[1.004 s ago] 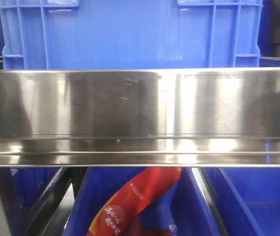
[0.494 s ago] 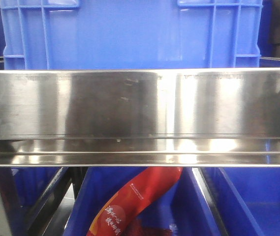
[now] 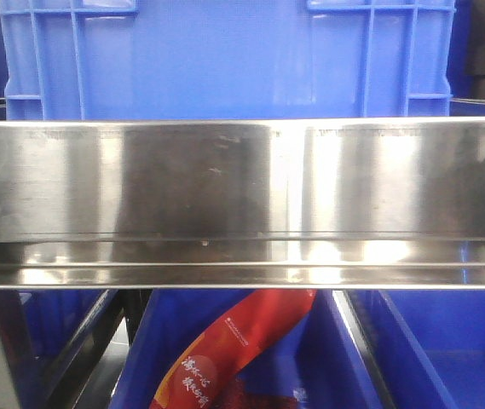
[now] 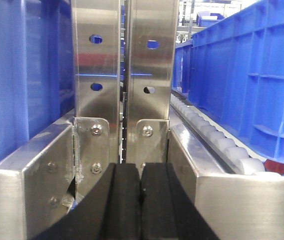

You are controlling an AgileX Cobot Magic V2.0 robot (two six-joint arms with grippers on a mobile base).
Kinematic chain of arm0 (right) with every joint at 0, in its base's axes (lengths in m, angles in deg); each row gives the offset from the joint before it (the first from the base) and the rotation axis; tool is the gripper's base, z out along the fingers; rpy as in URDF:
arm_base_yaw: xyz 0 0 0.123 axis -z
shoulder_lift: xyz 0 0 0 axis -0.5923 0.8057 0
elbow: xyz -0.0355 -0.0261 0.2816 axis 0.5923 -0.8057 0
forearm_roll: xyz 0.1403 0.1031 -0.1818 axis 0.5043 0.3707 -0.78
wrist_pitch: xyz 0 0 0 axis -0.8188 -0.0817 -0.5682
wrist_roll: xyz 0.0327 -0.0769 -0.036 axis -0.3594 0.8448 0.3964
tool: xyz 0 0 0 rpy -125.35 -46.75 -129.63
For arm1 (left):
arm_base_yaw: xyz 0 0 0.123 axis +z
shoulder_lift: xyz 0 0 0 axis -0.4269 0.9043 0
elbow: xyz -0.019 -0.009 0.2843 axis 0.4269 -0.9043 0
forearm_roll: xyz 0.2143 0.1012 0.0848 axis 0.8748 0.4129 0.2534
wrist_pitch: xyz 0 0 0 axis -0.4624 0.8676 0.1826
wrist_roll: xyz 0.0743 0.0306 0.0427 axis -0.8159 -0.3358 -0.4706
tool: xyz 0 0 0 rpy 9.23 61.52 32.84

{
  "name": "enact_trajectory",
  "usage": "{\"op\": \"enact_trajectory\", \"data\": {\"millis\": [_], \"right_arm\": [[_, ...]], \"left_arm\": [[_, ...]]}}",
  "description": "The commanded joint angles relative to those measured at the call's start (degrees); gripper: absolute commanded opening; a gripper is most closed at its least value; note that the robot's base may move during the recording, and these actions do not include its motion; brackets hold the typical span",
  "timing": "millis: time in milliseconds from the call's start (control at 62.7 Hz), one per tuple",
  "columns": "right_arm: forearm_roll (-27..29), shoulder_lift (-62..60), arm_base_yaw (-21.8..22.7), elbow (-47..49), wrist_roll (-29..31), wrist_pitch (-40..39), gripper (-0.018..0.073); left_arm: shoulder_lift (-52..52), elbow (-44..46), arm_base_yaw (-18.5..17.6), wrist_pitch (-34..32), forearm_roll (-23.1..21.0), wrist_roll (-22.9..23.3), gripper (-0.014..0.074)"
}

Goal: Grab block from conveyor and place in blue bin

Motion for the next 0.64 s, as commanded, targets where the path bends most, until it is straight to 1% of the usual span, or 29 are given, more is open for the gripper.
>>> {"op": "enact_trajectory", "data": {"millis": [0, 622], "right_arm": [[-0.23, -0.16, 0.27, 0.02, 0.13, -1.48, -0.0162], [-0.23, -0.16, 0.27, 0.02, 0.13, -1.48, -0.0162]], "left_arm": [[-0.3, 0.15, -0.29, -0.47, 0.07, 0.0, -0.0111], [-0.3, 0.15, -0.29, -0.47, 0.07, 0.0, -0.0111]]}}
